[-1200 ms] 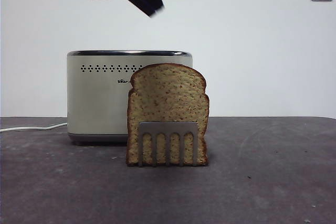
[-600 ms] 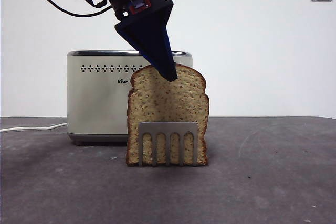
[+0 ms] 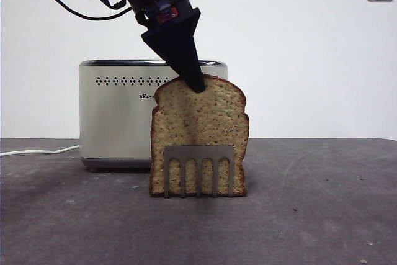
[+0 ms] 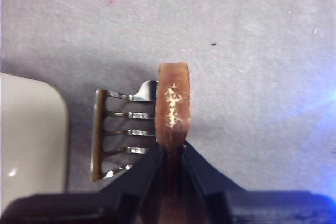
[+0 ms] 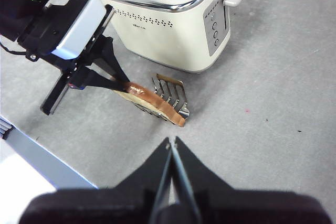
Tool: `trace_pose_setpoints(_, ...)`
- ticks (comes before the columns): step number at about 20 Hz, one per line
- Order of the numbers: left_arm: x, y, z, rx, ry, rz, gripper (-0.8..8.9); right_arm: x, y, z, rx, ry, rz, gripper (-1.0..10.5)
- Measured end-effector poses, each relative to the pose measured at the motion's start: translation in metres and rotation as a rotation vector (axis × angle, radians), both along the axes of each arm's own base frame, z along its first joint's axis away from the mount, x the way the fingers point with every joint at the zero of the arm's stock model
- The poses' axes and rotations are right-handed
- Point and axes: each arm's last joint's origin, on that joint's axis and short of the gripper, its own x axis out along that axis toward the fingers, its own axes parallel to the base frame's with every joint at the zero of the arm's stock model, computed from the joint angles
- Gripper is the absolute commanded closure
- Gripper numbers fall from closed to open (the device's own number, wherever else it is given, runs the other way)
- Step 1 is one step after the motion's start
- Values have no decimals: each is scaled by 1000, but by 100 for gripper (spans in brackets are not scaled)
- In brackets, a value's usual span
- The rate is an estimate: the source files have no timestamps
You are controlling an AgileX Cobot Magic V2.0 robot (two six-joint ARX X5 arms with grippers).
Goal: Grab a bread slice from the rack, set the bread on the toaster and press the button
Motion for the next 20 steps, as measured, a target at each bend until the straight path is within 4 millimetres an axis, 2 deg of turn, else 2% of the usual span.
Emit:
trace_pose_setpoints(4, 2, -1, 6, 2, -28, 11, 822, 0, 0, 0, 0, 0, 0, 958)
trace_pose_setpoints(7, 1, 1, 24, 14, -46, 24, 822, 0, 0, 0, -1, 1, -1, 958)
trace_pose_setpoints(9, -3, 4, 44, 18, -40, 24, 822, 1, 0, 0, -3, 3, 1, 958)
trace_pose_setpoints(16, -19, 19, 138, -72, -139, 27, 822, 3, 0, -1, -7, 8, 3, 958)
trace_pose_setpoints(20, -24, 32, 170, -36, -288, 109, 822, 3, 0, -1, -11, 4, 8, 958)
